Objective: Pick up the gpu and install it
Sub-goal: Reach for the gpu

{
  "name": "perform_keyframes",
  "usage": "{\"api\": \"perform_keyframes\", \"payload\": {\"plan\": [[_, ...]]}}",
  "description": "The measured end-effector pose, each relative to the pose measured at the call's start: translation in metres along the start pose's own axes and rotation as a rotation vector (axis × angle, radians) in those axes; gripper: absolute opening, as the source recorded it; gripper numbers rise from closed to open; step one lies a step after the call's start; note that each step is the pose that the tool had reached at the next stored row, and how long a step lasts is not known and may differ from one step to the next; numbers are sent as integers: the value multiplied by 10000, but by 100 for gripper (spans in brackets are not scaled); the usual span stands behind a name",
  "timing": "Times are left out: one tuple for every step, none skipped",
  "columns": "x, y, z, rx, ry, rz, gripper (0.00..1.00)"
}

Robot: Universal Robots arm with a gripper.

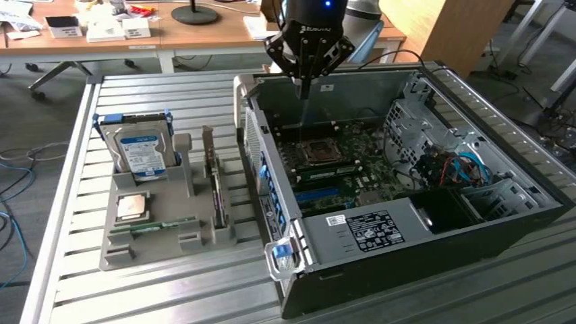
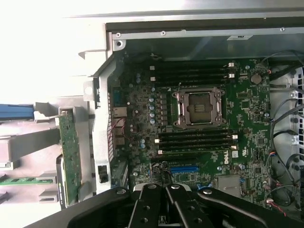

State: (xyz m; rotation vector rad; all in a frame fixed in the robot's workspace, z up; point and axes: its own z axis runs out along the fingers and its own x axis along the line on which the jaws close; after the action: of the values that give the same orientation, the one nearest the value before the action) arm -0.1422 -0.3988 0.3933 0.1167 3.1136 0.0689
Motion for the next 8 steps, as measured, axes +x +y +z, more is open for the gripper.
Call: {"api": "perform_keyframes", "payload": {"plan": [[7,0,0,0,0,0,11],[13,-1,-1,0,0,0,11],[21,-2,-1,0,1,1,11],[29,-2,-1,0,1,0,11],[38,-3,-1,0,0,0,11],[46,-3,-1,0,0,1,11],[53,-4,-2,0,1,0,11],[61,-5,-2,0,0,0,11]]}}
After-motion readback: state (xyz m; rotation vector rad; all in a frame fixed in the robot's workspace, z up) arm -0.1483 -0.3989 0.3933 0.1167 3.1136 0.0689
